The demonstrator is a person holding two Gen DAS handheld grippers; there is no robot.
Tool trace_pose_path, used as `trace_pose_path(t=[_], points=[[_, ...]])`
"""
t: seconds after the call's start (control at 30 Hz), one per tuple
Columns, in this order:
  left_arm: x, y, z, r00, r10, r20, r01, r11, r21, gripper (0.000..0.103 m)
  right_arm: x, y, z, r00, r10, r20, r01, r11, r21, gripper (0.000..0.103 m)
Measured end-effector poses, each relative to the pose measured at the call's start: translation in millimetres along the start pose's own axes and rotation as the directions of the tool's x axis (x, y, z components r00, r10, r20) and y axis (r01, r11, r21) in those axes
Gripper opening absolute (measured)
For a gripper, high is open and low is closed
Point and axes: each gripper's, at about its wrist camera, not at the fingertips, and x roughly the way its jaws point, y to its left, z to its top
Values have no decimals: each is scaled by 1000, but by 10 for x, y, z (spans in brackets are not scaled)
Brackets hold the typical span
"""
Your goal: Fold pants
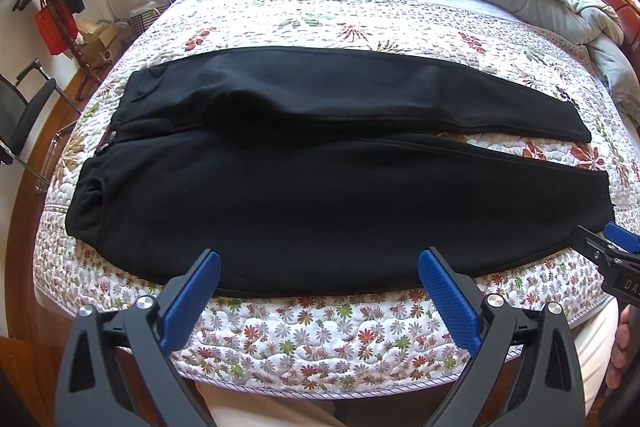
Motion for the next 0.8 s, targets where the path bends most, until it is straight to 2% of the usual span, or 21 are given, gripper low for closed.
trace_pose_path(t=[0.47, 0.57, 0.7, 0.8], points=[[17, -16, 15, 1000, -2, -5, 2, 1000, 6, 99, 18, 5, -6, 1000, 7, -2, -7, 1000, 1, 100], [106, -14, 21, 999, -29, -16, 29, 1000, 4, 99, 49, -39, 33, 1000, 27, -3, -27, 1000, -15, 100], [334, 1, 124, 991, -135, -24, 135, 991, -15, 99, 138, -445, 301, 997, 73, 8, -73, 997, 7, 100], [454, -37, 339, 982, -189, 23, 190, 981, -38, 99, 274, -1099, 746, 999, 8, 41, -11, 997, 72, 100]])
